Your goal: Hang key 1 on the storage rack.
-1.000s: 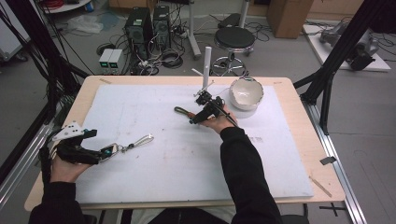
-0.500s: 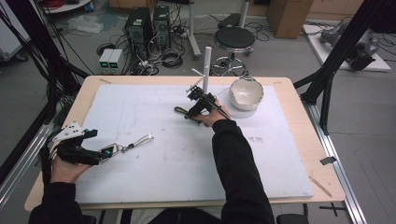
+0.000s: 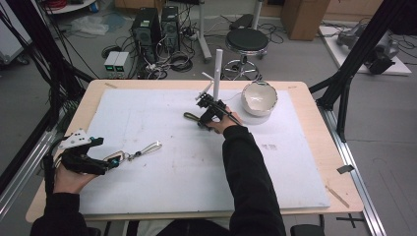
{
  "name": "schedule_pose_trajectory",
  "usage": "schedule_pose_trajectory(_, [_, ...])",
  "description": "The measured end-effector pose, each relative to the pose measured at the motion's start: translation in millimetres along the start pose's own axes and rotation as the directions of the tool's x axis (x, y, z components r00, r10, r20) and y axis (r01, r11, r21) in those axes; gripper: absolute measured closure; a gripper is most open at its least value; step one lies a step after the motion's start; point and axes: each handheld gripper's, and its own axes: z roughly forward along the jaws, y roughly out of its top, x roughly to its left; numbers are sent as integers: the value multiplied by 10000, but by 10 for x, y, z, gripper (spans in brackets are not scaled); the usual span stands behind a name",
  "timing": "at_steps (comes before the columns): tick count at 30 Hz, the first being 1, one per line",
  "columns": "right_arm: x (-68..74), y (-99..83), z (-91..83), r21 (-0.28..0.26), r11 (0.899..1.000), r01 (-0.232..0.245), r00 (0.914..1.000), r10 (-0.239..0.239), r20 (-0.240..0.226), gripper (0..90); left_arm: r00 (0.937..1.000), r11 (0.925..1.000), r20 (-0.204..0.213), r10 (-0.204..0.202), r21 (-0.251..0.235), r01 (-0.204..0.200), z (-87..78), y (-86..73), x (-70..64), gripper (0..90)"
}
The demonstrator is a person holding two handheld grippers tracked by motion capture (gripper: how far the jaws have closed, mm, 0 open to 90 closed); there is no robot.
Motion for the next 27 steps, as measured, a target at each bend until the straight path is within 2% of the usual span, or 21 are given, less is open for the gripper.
schedule_pose_trajectory(3, [0, 1, -1, -50, 10000, 4, 10000, -4, 2, 568, 10000, 10000, 2, -37, 22, 37, 7, -5, -2, 20])
schedule_pose_trajectory(6, [15, -8, 37, 190, 9998, 42, 9999, -39, -161, 664, 10000, 10000, 19, -4, 89, 4, 14, -9, 0, 20])
schedule_pose_trajectory(13, [45, -9, 21, 234, 9996, 171, 9997, -168, -161, 706, 10000, 9999, 20, 17, 167, -17, 30, -16, 2, 20])
schedule_pose_trajectory(27, [60, -21, -14, 364, 9984, 433, 9988, -424, -234, 715, 10000, 9997, 11, 21, 224, -21, 32, -17, -2, 20])
